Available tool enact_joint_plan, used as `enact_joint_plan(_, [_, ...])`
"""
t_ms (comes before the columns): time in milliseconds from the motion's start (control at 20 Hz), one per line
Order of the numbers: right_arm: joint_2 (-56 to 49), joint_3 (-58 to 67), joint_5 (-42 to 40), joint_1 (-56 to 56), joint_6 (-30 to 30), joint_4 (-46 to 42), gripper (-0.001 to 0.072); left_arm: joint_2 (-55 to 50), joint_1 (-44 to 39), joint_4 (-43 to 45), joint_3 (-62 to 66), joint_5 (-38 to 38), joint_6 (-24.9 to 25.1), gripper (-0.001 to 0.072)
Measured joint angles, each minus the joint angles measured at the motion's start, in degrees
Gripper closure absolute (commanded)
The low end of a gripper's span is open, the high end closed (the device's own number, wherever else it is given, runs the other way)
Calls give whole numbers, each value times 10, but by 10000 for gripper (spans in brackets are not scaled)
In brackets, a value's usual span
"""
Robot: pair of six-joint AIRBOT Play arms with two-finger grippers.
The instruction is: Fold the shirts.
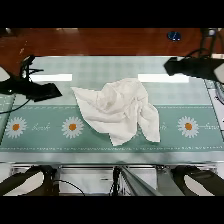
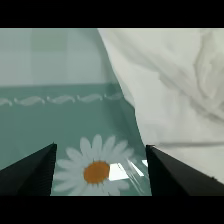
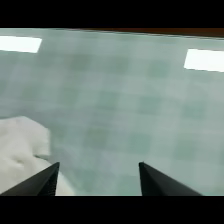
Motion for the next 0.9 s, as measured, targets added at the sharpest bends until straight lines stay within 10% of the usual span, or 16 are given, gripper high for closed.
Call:
enact_joint_plan(250, [-1, -36, 114, -123, -33, -40, 122, 38, -6, -101, -129, -51, 31, -13])
enact_joint_plan(900, [-48, -95, 160, -177, -100, 53, 123, -123, -117, -199, -143, 108, 58, -13])
